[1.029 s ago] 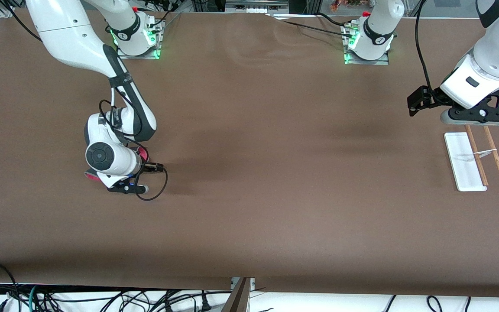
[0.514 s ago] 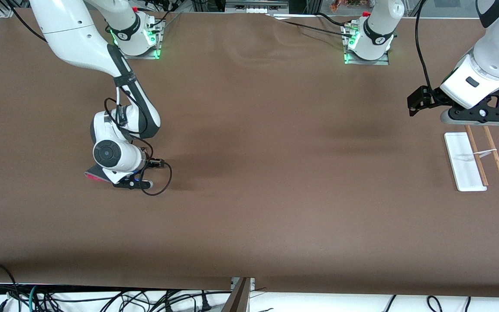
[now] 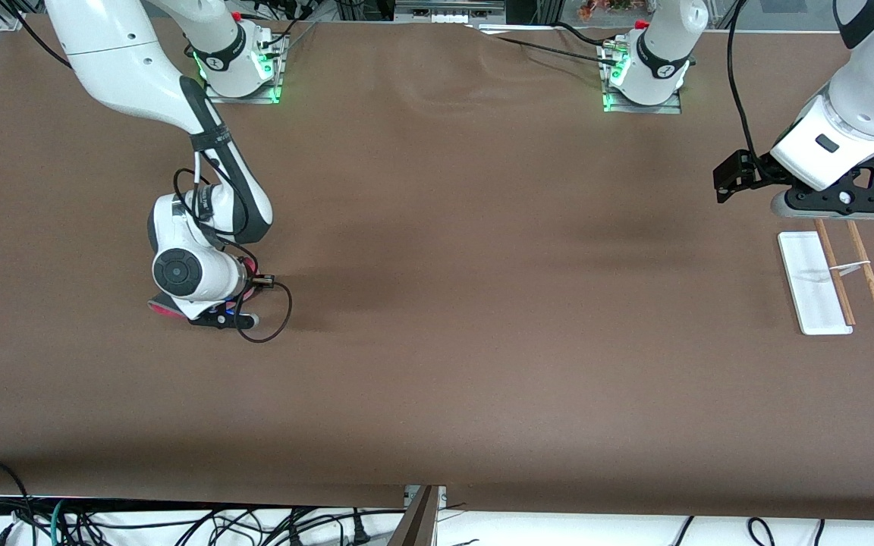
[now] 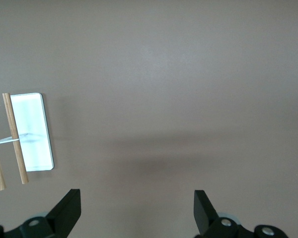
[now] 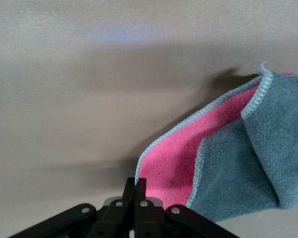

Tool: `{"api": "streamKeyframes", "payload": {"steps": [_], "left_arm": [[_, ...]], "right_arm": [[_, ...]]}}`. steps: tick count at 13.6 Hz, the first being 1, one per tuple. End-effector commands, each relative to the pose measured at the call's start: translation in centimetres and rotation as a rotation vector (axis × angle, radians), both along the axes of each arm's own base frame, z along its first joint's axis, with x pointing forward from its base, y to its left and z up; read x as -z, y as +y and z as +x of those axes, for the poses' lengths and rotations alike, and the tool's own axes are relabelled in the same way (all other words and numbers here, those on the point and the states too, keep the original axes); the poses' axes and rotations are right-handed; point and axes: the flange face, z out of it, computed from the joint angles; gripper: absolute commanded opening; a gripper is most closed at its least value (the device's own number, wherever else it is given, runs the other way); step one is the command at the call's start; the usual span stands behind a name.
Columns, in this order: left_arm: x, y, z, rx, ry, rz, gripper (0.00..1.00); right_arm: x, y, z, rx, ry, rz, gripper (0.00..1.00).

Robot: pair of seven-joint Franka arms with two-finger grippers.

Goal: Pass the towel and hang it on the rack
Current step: 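Grasp the towel corner with the right gripper, then lift the towel with the right gripper while the left gripper approaches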

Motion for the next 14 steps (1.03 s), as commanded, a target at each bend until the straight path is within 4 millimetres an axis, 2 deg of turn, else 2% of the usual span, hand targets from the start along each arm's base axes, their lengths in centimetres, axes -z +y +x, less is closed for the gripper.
{"api": "streamKeyframes", "payload": {"steps": [1,3,4,7,9,11,14], "left_arm": [[-0.7,0.1,-0.2,-0.012,0.002,-0.008,1.0],[-0.7,0.4,-0.1,-0.018,0.002,-0.008,1.0],[-0.7,0.4,-0.1,-0.02,0.002,-0.008,1.0],[-0.6,0.2,-0.1,-0.017,0.004,-0.008,1.0],[-0.6,0.2,-0.1,-0.015,0.004,-0.008,1.0],[-0.7,-0.1,-0.1,-0.005,0.005,-0.013,1.0],[0.2,-0.5,0.2,0.008,0.022,-0.023,1.0]], "right_arm": [[-1.0,-0.5,-0.6,0.013,0.012,0.006,0.0],[-3.6,-0.3,0.1,0.008,-0.014,0.015,0.0],[-5.9,0.0,1.0,-0.001,-0.052,0.025,0.0],[-15.4,2.1,3.3,-0.022,-0.054,0.044,0.0],[-22.7,5.7,4.0,-0.071,-0.069,0.08,0.0],[-28.5,9.6,3.4,-0.135,-0.106,0.128,0.0],[-33.4,13.3,2.0,-0.185,-0.15,0.204,0.0]]}}
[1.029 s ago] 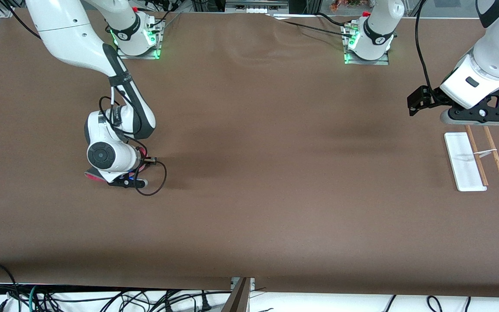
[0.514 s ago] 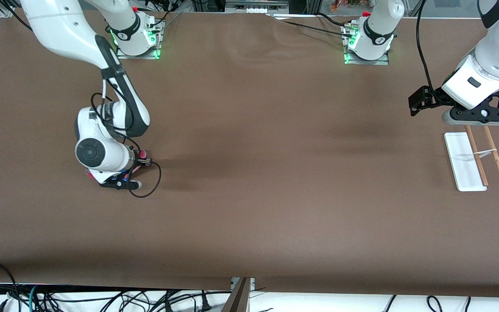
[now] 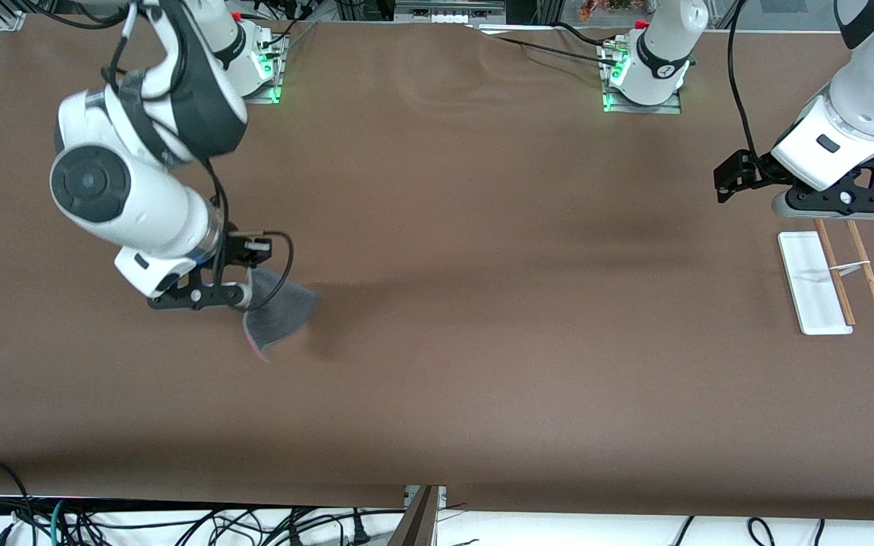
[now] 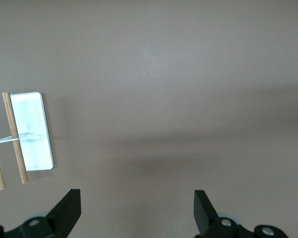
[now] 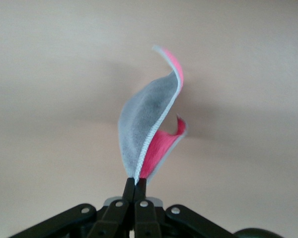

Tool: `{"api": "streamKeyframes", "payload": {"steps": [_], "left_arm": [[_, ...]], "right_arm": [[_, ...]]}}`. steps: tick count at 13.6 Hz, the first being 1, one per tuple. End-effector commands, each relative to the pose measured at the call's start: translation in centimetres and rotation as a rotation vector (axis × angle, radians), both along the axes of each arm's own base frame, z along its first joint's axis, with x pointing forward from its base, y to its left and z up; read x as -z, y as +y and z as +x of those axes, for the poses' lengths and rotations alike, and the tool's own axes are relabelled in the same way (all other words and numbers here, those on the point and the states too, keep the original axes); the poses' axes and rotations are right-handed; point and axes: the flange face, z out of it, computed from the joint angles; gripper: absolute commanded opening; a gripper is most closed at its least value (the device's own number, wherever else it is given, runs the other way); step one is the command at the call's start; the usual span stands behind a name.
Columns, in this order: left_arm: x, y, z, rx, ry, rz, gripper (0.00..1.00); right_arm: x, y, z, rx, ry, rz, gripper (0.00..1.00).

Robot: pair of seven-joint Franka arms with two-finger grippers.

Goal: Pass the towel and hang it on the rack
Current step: 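Lift the towel with the right gripper while the left gripper approaches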

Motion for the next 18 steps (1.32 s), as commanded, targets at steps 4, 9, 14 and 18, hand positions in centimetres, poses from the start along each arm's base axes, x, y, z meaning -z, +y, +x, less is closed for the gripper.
{"api": "streamKeyframes", "payload": {"steps": [4,9,14,18], "left_arm": [[2.2,-2.9,0.9,0.045,0.051,-0.03,1.0],[5.6,-6.7,4.4,0.043,0.066,-0.273,1.0],[8.8,-12.7,5.2,0.17,0.052,-0.319,1.0],[15.0,-15.9,4.0,0.453,0.118,-0.329,1.0]], "right_arm": [[-6.7,8.1,-3.0,-0.139,-0.074,0.166,0.0],[-8.6,15.8,-6.6,-0.256,-0.164,0.278,0.0],[-9.8,21.4,-9.7,-0.318,-0.256,0.352,0.0],[-10.6,21.7,-10.3,-0.325,-0.266,0.365,0.0]]}}
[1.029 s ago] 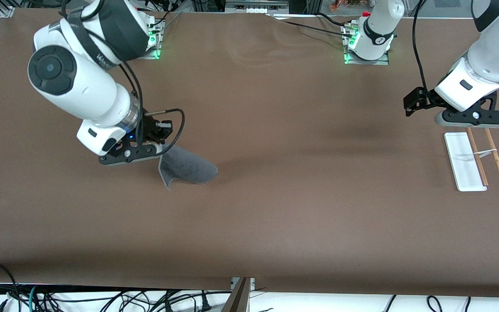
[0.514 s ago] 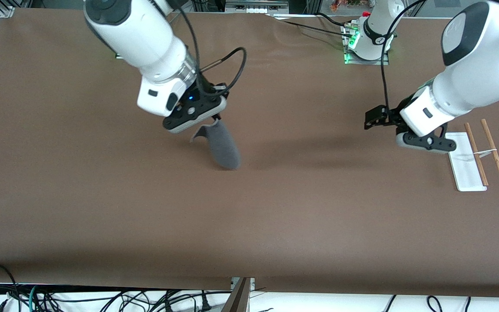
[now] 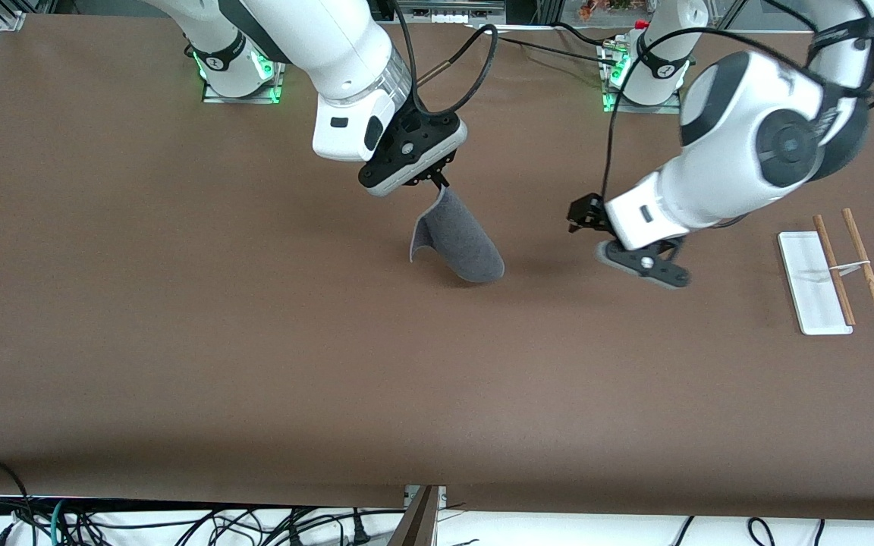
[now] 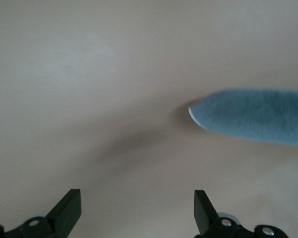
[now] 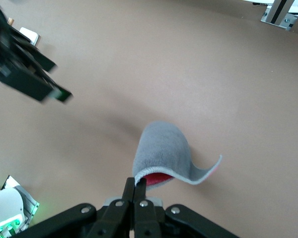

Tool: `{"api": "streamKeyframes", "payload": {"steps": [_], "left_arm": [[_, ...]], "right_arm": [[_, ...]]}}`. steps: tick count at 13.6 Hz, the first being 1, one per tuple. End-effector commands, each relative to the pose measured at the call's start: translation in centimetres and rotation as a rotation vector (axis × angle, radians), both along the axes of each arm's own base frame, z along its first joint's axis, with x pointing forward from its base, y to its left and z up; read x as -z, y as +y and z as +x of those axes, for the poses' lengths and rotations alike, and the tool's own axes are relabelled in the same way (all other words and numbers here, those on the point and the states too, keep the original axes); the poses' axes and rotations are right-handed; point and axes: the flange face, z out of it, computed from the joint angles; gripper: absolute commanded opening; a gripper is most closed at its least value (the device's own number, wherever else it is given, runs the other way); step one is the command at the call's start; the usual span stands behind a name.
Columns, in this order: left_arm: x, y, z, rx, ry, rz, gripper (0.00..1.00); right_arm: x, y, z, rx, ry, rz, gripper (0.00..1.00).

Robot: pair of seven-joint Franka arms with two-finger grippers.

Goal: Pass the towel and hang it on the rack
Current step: 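Lift the towel with the right gripper while the left gripper approaches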

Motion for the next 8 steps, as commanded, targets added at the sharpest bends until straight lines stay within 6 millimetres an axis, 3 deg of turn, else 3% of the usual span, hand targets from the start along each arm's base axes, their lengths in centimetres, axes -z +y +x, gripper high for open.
{"api": "streamKeyframes", "payload": {"steps": [1,2,3,4,8], "left_arm": [[3.7,0.1,0.3,0.154,-0.001,-0.054,1.0],[4.1,-0.6,0.3,0.181,-0.026,-0.083,1.0],[4.7,-3.2,-0.5,0.285,-0.046,-0.106,1.0],[4.9,-4.0,-0.7,0.342,-0.068,-0.119,1.0],[8.4,-5.2,0.8,0.559,-0.182,-0.281,1.0]], "right_arm": [[-1.0,0.2,-0.2,-0.002,-0.005,0.02,0.0],[-1.0,0.4,-0.4,-0.005,-0.005,0.019,0.0],[-1.1,0.4,-0.4,-0.005,-0.006,0.021,0.0],[-1.2,0.4,-0.4,-0.005,-0.007,0.022,0.0],[-1.5,0.4,-0.4,-0.006,-0.014,0.03,0.0]]}}
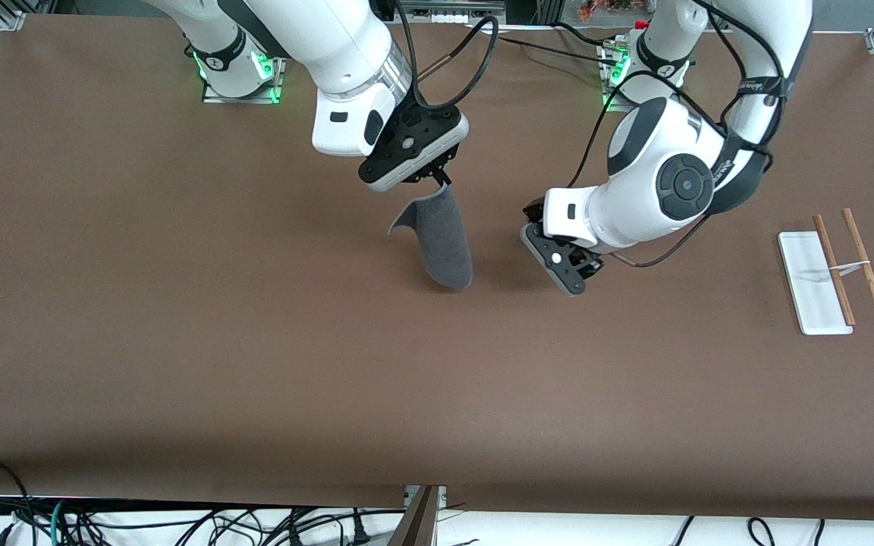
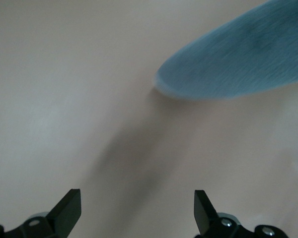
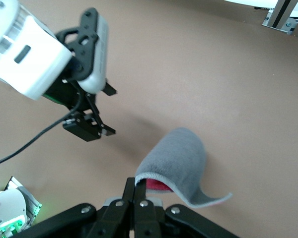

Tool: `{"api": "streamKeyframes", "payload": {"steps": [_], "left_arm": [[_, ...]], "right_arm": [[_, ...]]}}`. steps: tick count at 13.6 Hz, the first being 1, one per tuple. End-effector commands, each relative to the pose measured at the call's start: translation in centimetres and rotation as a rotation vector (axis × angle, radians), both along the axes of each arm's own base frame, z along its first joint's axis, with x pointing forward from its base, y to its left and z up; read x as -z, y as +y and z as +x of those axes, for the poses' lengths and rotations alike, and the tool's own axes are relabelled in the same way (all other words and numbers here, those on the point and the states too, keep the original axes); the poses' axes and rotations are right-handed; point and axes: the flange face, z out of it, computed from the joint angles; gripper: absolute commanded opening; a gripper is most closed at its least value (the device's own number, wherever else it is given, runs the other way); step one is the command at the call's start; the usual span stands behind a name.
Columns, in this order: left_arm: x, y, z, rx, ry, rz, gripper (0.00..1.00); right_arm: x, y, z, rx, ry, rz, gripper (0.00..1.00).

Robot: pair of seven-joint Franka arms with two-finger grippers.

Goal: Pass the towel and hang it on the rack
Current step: 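Grasp the hanging towel with the left gripper below the right gripper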

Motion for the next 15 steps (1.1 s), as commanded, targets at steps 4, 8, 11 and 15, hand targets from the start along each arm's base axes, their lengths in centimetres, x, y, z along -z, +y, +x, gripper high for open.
{"api": "streamKeyframes", "payload": {"steps": [4,8,11,15], "left_arm": [[4.9,-0.7,-0.3,0.17,-0.131,-0.233,1.0],[6.7,-2.0,-1.7,0.182,-0.207,-0.374,1.0],[7.4,-3.0,-2.5,0.19,-0.276,-0.445,1.0],[10.0,-2.6,-3.6,0.204,-0.373,-0.553,0.95]], "right_arm": [[-1.3,0.7,-0.7,-0.013,-0.008,0.027,0.0],[-1.3,0.5,-0.6,-0.013,-0.009,0.026,0.0],[-1.3,0.6,-0.7,-0.017,-0.008,0.029,0.0],[-1.4,0.7,-0.8,-0.02,-0.006,0.031,0.0]]}}
